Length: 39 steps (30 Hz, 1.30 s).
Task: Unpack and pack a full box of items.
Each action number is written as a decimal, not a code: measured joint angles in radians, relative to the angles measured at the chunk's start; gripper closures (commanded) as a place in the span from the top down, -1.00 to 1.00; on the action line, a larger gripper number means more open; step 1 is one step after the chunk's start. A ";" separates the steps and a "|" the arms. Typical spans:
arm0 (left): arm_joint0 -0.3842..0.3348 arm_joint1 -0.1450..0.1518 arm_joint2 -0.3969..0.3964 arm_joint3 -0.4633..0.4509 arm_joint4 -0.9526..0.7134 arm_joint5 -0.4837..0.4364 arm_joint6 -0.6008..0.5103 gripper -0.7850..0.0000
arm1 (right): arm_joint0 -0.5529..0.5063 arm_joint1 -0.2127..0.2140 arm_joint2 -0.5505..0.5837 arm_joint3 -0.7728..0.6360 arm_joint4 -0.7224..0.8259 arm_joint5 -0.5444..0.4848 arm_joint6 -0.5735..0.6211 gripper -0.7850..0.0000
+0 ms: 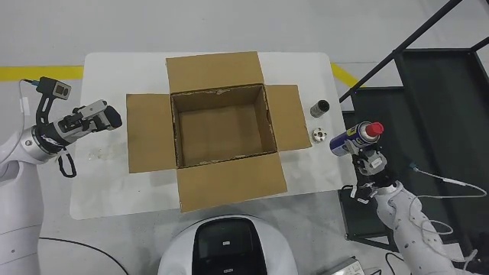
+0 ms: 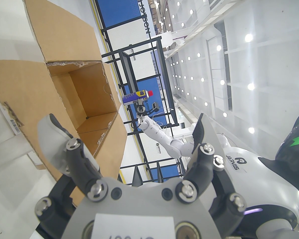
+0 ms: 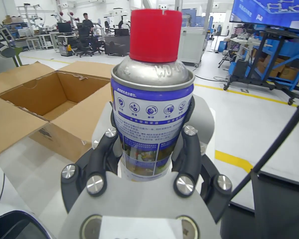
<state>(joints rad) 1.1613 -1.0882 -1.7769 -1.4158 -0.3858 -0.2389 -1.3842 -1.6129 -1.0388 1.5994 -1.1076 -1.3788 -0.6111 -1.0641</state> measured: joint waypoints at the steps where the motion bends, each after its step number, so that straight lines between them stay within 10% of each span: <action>1: 0.000 0.000 0.000 0.000 0.000 0.000 0.000 1.00 | 0.011 -0.004 -0.012 0.034 0.000 0.015 -0.018 -1.00; 30: 0.000 0.000 0.000 0.000 0.000 0.000 0.000 1.00 | 0.413 -0.121 -0.304 0.709 -0.047 0.196 -0.244 -1.00; 34: 0.000 0.000 0.000 0.000 0.000 0.000 0.000 1.00 | 0.430 -0.125 -0.314 0.738 -0.052 0.195 -0.254 -0.62; 39: 0.000 0.000 0.000 0.000 0.000 0.000 0.000 1.00 | 0.446 -0.127 -0.325 0.764 -0.062 0.190 -0.265 0.72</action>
<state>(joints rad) 1.1613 -1.0882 -1.7769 -1.4158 -0.3858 -0.2389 -1.3842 -1.1674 -1.1659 1.2744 -0.3438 -1.4406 -0.4215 -1.3292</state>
